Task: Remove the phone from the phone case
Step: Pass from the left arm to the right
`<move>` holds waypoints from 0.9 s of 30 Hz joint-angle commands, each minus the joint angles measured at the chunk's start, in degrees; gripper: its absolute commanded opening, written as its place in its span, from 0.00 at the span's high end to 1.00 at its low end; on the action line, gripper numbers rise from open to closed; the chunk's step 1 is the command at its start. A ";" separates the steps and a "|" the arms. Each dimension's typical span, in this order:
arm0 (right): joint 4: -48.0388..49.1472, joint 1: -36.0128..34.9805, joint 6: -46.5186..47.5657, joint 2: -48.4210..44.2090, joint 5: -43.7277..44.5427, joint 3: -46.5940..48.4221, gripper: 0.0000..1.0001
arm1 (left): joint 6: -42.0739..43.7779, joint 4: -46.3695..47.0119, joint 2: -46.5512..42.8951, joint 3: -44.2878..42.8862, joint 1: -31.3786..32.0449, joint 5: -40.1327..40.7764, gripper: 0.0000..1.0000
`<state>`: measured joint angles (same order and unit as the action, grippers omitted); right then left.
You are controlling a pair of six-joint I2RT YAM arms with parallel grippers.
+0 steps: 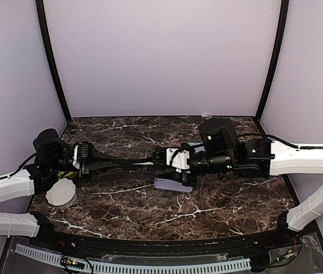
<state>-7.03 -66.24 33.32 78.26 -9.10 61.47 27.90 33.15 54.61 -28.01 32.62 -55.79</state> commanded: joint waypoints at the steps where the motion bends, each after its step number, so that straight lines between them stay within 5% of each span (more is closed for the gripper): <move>1: 1.40 -1.18 -0.40 2.12 3.24 3.12 0.65 | 1.55 3.55 -2.14 -0.74 0.96 -3.14 1.00; 11: -1.22 -2.99 1.42 4.63 6.40 5.65 0.75 | 4.54 -0.60 -1.88 -1.43 1.45 -2.37 1.00; 27: -2.46 -4.50 3.30 6.93 8.06 6.27 0.76 | 6.61 -3.17 -2.14 -1.96 1.73 -1.80 1.00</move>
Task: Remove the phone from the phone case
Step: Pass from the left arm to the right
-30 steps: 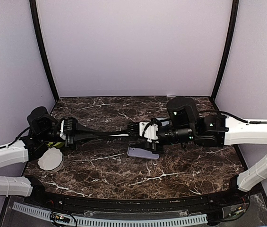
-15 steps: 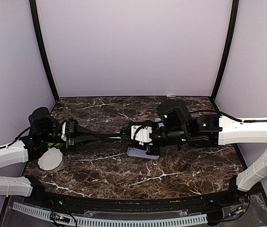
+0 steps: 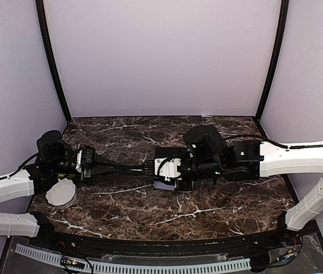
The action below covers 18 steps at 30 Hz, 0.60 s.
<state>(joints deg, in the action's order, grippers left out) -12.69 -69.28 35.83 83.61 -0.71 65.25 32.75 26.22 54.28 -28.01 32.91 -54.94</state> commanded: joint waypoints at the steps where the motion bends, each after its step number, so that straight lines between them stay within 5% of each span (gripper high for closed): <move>1: 3.11 -1.55 0.86 1.75 -0.16 2.69 0.76 | 1.96 3.67 -1.81 -1.96 1.45 -2.60 1.00; 18: 2.58 -2.35 1.52 3.70 3.28 3.73 0.86 | 3.43 2.00 -1.99 -2.05 1.81 -1.69 1.00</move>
<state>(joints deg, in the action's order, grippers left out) -14.24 -70.24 37.08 86.13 3.11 66.96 35.05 23.40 54.28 -28.01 33.23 -53.95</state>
